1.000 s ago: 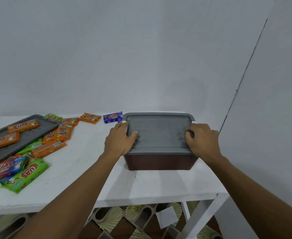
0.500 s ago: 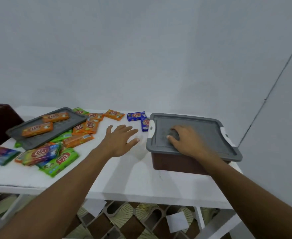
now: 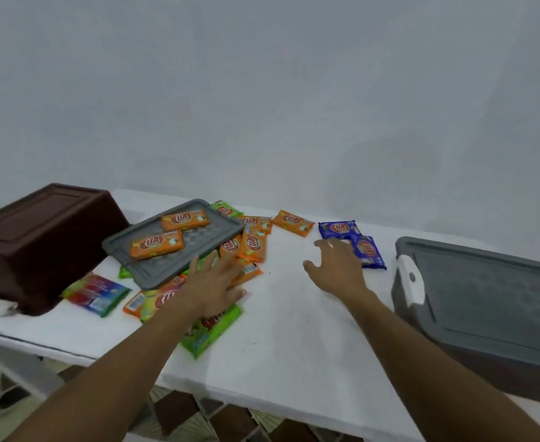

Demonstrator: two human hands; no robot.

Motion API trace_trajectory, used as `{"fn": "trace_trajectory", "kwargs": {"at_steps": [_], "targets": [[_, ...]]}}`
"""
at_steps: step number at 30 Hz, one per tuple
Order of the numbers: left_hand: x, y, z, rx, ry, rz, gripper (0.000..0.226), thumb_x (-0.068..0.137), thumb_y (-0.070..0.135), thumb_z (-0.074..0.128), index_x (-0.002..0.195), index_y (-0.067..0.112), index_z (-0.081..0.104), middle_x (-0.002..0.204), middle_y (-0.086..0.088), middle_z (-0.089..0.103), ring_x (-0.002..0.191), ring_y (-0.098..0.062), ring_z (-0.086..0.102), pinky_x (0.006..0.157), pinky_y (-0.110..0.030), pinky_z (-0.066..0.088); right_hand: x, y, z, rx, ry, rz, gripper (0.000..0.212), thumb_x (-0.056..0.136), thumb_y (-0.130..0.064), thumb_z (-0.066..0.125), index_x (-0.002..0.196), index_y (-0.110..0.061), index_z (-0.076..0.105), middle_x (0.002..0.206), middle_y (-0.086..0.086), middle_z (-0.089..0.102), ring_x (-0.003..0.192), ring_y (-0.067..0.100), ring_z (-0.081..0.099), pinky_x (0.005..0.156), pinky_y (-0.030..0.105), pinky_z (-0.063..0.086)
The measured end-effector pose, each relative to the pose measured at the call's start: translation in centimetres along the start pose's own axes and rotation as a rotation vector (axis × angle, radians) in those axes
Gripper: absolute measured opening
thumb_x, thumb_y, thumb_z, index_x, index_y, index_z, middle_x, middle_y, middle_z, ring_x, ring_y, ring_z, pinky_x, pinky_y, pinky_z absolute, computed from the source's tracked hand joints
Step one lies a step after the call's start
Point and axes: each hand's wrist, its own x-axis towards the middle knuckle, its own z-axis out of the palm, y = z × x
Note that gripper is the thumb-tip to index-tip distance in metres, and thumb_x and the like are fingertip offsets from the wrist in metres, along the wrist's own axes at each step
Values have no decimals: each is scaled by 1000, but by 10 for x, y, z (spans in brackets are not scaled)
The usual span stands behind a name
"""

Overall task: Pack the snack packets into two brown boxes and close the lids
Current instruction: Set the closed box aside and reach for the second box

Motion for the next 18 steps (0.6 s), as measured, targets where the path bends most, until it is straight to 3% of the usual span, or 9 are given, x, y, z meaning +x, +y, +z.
{"fn": "trace_trajectory", "kwargs": {"at_steps": [3, 6, 8, 12, 15, 18], "targets": [[5, -11, 20, 51, 46, 72, 90, 78, 75, -9, 155, 30, 4, 164, -1, 0, 150, -31, 3, 119, -55, 2, 12, 15, 28, -71, -29, 235, 75, 91, -55, 47, 153, -25, 17, 163, 9, 2, 149, 33, -2, 116, 59, 12], [13, -16, 28, 8, 72, 103, 92, 78, 76, -7, 155, 28, 6, 164, -2, 3, 150, -31, 5, 119, -53, 13, 22, 37, 40, -104, -35, 376, 81, 91, -60, 42, 155, -25, 6, 163, 7, -6, 148, 31, -9, 115, 61, 8], [18, -18, 29, -10, 81, 120, 89, 82, 77, -3, 155, 26, 7, 164, -3, 5, 149, -34, 6, 118, -55, 15, 25, 41, 47, -89, -52, 391, 77, 93, -62, 37, 154, -25, 10, 163, 4, -6, 148, 29, -10, 116, 60, 7], [28, -4, 29, -13, 78, 177, 79, 92, 69, 20, 154, 24, 7, 164, -4, 1, 148, -35, 7, 115, -62, 11, 14, 29, 62, -147, 85, 292, 66, 95, -55, 40, 150, -22, 28, 159, 7, 17, 146, 29, 11, 114, 53, 24], [37, 12, 28, -59, 33, 253, 77, 93, 66, 27, 154, 23, 7, 164, -4, -2, 148, -35, 6, 114, -62, 17, -2, 14, 67, -117, 128, 236, 60, 95, -47, 47, 147, -21, 32, 153, 5, 30, 140, 28, 25, 106, 48, 35], [45, 20, 25, -104, 12, 331, 73, 95, 63, 28, 154, 25, 9, 164, -1, 0, 149, -31, 5, 116, -59, 16, -18, 6, 73, 0, 220, 169, 43, 97, -27, 51, 137, -14, 46, 140, 11, 50, 122, 26, 44, 93, 39, 45]]}}
